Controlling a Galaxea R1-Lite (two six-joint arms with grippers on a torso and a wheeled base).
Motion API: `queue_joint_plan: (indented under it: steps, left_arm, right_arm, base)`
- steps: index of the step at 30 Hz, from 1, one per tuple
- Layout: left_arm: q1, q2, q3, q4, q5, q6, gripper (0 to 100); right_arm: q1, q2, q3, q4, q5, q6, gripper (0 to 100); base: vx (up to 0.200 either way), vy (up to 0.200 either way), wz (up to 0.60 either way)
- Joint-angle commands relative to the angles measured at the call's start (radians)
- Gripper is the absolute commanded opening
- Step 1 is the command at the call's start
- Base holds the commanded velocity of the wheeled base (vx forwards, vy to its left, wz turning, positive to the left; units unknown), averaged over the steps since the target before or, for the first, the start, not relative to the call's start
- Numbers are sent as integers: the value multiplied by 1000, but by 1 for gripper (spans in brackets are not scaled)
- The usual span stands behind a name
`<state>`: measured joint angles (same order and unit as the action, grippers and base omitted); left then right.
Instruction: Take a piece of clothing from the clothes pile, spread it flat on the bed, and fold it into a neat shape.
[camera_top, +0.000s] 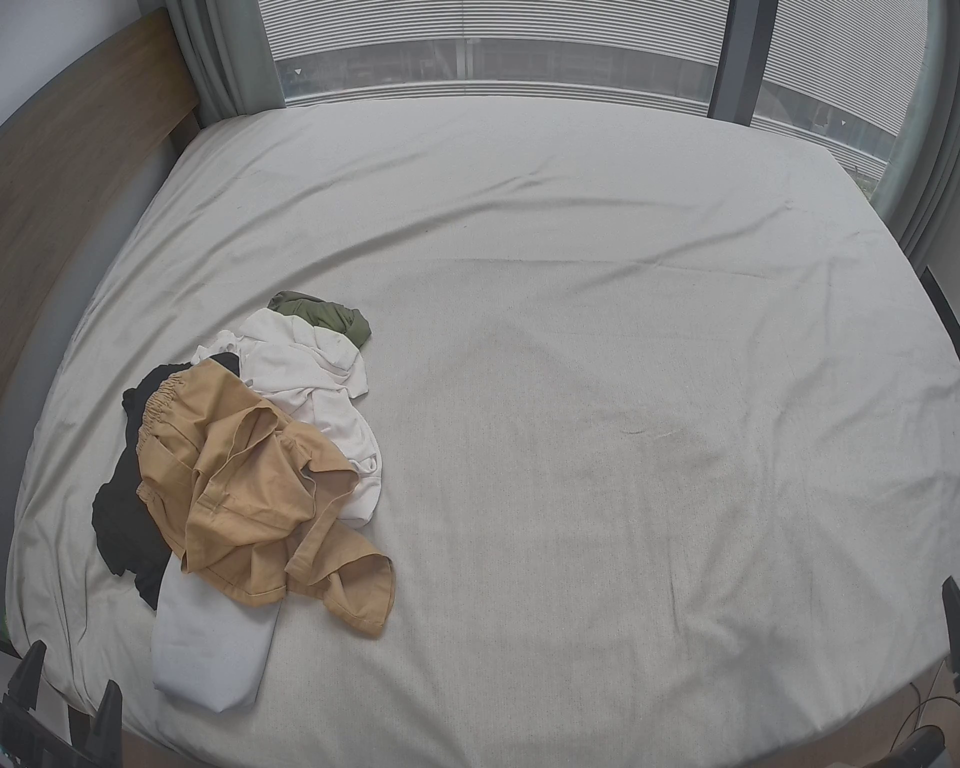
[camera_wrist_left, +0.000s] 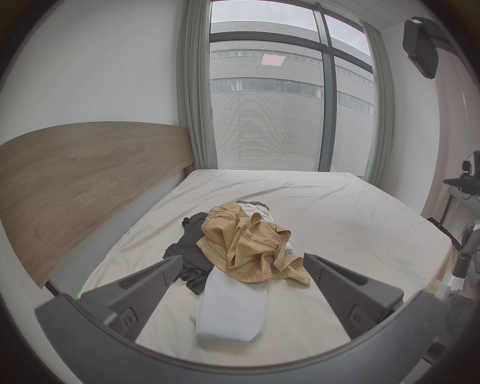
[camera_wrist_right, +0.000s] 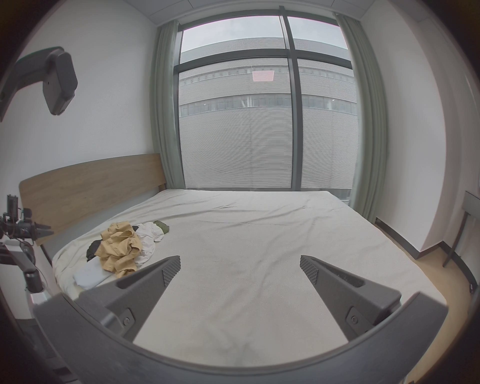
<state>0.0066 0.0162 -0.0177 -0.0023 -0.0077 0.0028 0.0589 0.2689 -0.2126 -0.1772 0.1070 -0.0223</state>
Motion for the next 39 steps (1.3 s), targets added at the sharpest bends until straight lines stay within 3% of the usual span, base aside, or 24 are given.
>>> queue_joint_plan:
  steps: [1, 13, 17, 27, 39]
  left_arm:
    - [0, -15, 18, -1, 0, 2, 100]
    - [1, -16, 18, -1, 0, 2, 100]
    - [0, -16, 18, -1, 0, 2, 100]
    - [0, -15, 18, -1, 0, 0, 100]
    - [0, -15, 18, -1, 0, 0, 100]
  right_arm:
    - [67, 171, -93, -24, 8, 4, 100]
    - [162, 516, -194, -206, 8, 84, 100]
    - [271, 630, -228, -286, 5, 134, 100]
    - [371, 802, -252, -421, 6, 268, 100]
    - [489, 1061, -278, -573, 0, 280, 100]
  base:
    - [0, 0, 0]
    - [0, 0, 0]
    - [0, 0, 0]
    - [0, 0, 0]
    - [0, 0, 0]
